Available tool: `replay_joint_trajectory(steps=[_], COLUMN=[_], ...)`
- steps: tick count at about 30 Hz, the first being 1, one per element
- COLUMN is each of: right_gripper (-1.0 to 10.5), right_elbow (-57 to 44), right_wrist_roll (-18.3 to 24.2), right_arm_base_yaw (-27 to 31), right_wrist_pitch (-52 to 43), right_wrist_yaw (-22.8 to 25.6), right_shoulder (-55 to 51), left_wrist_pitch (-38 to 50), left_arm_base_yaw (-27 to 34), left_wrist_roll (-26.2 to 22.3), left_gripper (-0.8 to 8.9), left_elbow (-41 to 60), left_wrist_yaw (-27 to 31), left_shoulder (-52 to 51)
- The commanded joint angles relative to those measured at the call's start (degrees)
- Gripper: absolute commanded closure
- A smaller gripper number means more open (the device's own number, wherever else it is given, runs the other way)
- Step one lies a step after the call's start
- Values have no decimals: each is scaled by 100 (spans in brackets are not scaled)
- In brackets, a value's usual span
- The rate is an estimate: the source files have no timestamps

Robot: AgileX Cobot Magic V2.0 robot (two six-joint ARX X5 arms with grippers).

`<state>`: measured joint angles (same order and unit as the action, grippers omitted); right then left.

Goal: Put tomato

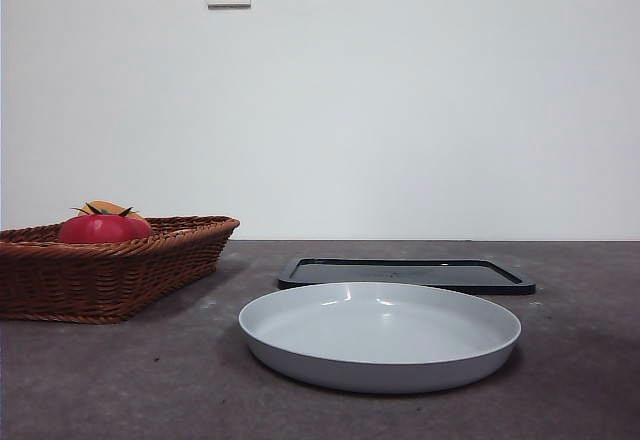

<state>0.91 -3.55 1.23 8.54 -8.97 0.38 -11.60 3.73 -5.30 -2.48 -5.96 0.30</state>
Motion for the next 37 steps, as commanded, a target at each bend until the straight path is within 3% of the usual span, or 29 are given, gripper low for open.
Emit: replay_joint_trajectory(steps=[1,4,6,8,13,19,28,37], right_gripper=[933,933,933,933,934,935,935,935], right_elbow=[-4,-4,-4,-4,31,450,1670,3307], right_wrist_roll=[-601,-929,-951,-1008,-1615,-1862,-1749,-990], right_arm_base_yaw=[4,4,4,9,9,9,7,2], right_wrist_pitch=[-61,-125,-234,-280,-269,-238,330,1668], right_wrist_yaw=[-63,-173,-129,-133,-151,-146,-197,-841], right_shoulder=[-17,-17,-17,-17,-17,-11,608,1985], left_wrist_pitch=[-37,-39,-42,-39,-44,-155,-807,-1906], left_arm_base_yaw=[11,11,11,11,11,11,11,11], left_wrist_roll=[804,1718,2031,2188,2671,3200,3086,1989], left_gripper=[805,805,805,805,805,804,804,804], left_elbow=[101,92,90,87,-11,-378,-1547,-3252], left_wrist_yaw=[-4,-4,-4,-4,-4,-7,-446,-1239], left_shoulder=[-7,-7,-7,-7,-7,2,551,1912])
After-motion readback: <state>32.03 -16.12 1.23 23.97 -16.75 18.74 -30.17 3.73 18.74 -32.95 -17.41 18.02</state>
